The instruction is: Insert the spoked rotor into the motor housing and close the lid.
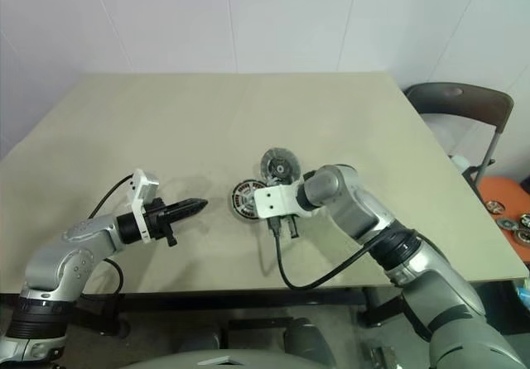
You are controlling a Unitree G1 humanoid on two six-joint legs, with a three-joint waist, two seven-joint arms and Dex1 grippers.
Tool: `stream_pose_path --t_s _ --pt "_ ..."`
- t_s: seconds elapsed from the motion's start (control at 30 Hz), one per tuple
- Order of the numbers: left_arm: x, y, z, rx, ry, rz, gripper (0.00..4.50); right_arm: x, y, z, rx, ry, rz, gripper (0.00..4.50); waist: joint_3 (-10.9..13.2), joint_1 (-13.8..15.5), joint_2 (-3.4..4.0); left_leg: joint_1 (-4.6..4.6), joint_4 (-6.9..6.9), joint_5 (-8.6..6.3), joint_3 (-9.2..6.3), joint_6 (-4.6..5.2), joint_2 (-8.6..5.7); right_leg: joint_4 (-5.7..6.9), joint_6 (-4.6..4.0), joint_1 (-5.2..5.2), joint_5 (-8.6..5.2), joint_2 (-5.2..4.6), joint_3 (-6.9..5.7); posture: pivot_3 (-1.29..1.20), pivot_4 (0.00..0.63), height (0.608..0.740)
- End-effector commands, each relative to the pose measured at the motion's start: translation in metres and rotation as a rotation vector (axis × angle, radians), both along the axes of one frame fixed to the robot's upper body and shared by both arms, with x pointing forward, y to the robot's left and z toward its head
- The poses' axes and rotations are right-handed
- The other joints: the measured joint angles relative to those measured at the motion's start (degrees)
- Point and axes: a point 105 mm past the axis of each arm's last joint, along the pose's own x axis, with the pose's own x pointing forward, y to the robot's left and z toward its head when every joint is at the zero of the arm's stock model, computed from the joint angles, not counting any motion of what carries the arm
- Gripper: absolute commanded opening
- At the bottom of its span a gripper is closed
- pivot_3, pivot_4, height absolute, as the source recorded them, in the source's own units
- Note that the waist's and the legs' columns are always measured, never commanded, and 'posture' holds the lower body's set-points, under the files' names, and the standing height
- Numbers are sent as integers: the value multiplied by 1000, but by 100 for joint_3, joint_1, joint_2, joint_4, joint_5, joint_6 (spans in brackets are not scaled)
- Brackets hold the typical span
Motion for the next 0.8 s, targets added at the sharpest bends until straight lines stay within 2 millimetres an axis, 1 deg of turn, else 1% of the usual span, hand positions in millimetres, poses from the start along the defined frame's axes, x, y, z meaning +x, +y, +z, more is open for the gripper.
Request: stream_pose_path --t_s 0.03,0.07,0.13,0.27,0.3,0.4,0.47,0.53,0.63,0.8 --pt "0 -5 4 10 -39 -19 0 -22 16 28 145 161 9 143 1 -8 1 -1 -1 0 -1 0 0 0 0 -1 0 0 0 0 0 740" --pt "0 -5 3 10 -37 -21 0 -23 16 29 134 155 3 143 1 -11 2 -2 -2 0 -1 0 0 0 1 -3 1 0 0 0 0 740" --pt "-1 -6 2 9 -35 -23 0 -21 11 25 92 131 -24 143 1 -16 2 -2 -2 0 -3 0 1 3 2 -5 1 1 -1 0 0 740" --pt "-3 -4 -3 18 -27 -28 0 -29 12 20 85 167 -53 143 1 -11 2 -1 8 0 -2 0 0 3 -17 -16 -9 1 -1 0 0 740" --pt "-3 -4 -4 17 -27 -29 0 -26 13 20 95 163 -77 143 1 -12 2 -1 8 0 -3 0 0 3 -17 -23 -9 1 -1 0 0 740" --pt "-3 -1 -6 17 -25 -27 0 0 11 15 90 58 -188 143 1 -23 2 -1 7 0 -2 0 0 3 -17 -25 -9 1 -2 0 0 740" --pt "-3 -1 -7 18 -24 -28 0 6 10 15 91 22 -200 143 1 -23 2 -1 7 0 -1 0 0 4 -17 -26 -8 1 -1 0 0 740" --pt "-2 -2 -9 21 -23 -30 0 8 13 21 111 1 -189 143 1 -22 2 0 7 0 -1 0 1 4 -16 -26 -8 2 -1 0 0 740" --pt "-2 -2 -13 22 -18 -30 0 8 11 20 94 -11 -171 705 1 -21 2 0 11 0 -1 0 0 6 -17 -25 -8 2 -1 0 0 740" --pt "-3 -3 -20 28 -1 -32 0 13 9 19 90 -27 -190 2303 1 -19 2 0 13 0 -1 -1 0 7 -17 -24 -8 1 -1 0 0 740"
